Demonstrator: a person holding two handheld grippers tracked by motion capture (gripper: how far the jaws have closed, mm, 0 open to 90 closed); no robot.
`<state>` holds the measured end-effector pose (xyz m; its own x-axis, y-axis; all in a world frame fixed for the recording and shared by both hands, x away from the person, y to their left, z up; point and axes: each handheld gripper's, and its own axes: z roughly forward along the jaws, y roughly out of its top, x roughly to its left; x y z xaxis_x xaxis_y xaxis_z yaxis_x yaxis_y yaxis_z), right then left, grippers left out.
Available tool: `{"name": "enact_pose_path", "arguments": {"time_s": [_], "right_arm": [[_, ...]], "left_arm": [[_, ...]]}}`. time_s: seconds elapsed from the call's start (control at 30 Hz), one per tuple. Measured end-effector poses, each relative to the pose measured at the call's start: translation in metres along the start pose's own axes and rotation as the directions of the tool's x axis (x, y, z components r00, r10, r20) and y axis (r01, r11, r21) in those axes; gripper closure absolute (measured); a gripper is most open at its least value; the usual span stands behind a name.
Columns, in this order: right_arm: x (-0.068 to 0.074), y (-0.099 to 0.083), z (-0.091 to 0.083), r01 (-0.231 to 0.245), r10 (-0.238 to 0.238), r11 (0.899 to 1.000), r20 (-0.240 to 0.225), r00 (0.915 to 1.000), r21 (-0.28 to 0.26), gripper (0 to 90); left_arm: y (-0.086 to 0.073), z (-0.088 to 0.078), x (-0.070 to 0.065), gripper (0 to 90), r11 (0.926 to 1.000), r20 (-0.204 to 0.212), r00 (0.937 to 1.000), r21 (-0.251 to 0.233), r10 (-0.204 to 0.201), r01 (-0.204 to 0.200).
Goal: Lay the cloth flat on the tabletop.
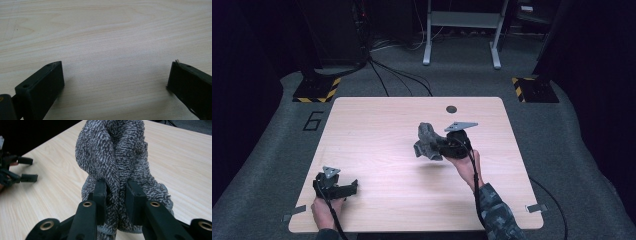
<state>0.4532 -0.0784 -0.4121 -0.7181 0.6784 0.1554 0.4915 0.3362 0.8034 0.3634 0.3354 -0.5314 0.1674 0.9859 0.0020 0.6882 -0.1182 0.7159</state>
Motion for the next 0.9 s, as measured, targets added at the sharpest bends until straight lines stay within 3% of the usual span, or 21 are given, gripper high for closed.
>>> {"name": "enact_pose_path", "arguments": {"time_s": [0.1, 0.2, 0.23, 0.27, 0.33, 0.37, 0.47, 0.5, 0.6, 0.77, 0.8, 0.83, 0.9], "right_arm": [[0.003, -0.007, 0.005, 0.003, -0.003, 1.0, 0.008, 1.0, 0.02, 70.8], [0.003, -0.023, 0.017, 0.019, -0.025, 0.996, 0.073, 0.9971, 0.083, 64.4], [0.003, -0.023, 0.017, 0.019, -0.025, 0.996, 0.073, 0.9971, 0.083, 64.4], [0.0, -0.031, 0.024, 0.009, -0.02, 0.994, 0.097, 0.995, 0.113, 56.5], [-0.003, -0.034, 0.026, 0.006, -0.019, 0.993, 0.105, 0.9943, 0.122, 53.6], [-0.005, -0.036, 0.027, -0.004, -0.011, 0.992, 0.112, 0.9937, 0.125, 47.2], [-0.008, -0.037, 0.02, 0.002, -0.015, 0.994, 0.119, 0.9928, 0.107, 40.8], [-0.006, -0.035, 0.009, 0.014, -0.025, 0.996, 0.128, 0.9914, 0.088, 38.7], [-0.006, -0.034, -0.001, 0.03, -0.041, 0.996, 0.135, 0.99, 0.078, 38.4], [-0.007, -0.038, -0.022, 0.039, -0.05, 0.997, 0.152, 0.9871, 0.072, 40.1], [-0.009, -0.041, -0.026, 0.029, -0.041, 0.997, 0.172, 0.9842, 0.069, 41.7], [-0.011, -0.043, -0.028, 0.029, -0.042, 0.997, 0.181, 0.9825, 0.072, 42.7], [-0.014, -0.045, -0.03, 0.021, -0.034, 0.997, 0.184, 0.9823, 0.071, 43.8]], "left_arm": [[0.0, 0.0, 0.0, 0.4, 1.0, 0.0, 1.0, 0.0, 0.0, 0.0], [0.0, 0.0, 0.0, 0.4, 1.0, 0.0, 1.0, 0.0, -0.001, 0.001], [0.0, 0.0, 0.0, 0.4, 1.0, 0.0, 1.0, 0.0, 0.0, 0.0], [0.0, 0.0, 0.0, 0.4, 1.0, -0.001, 1.0, 0.0, 0.001, -0.001], [0.0, 0.0, 0.0, 0.4, 1.0, -0.004, 1.0, -0.008, -0.001, 0.001], [0.0, 0.001, 0.0, 0.4, 0.9999, -0.005, 1.0, -0.01, 0.002, -0.002], [0.0, 0.0, -0.002, 0.4, 0.9998, -0.017, 0.9998, -0.018, 0.009, -0.009], [0.0, 0.0, -0.002, 0.2, 0.9997, -0.019, 0.9997, -0.019, 0.014, -0.014], [0.0, -0.001, -0.005, 0.7, 0.9993, -0.017, 0.9994, -0.02, 0.031, -0.031], [0.011, -0.007, -0.023, 4.4, 0.9978, 0.075, 0.9961, -0.052, 0.046, -0.042], [0.018, -0.007, -0.032, 5.8, 0.9965, 0.116, 0.9919, -0.072, 0.052, -0.044], [0.018, -0.007, -0.032, 6.8, 0.9965, 0.116, 0.9919, -0.072, 0.052, -0.044], [0.024, -0.005, -0.043, 7.6, 0.995, 0.149, 0.9853, -0.066, 0.084, -0.075]]}}
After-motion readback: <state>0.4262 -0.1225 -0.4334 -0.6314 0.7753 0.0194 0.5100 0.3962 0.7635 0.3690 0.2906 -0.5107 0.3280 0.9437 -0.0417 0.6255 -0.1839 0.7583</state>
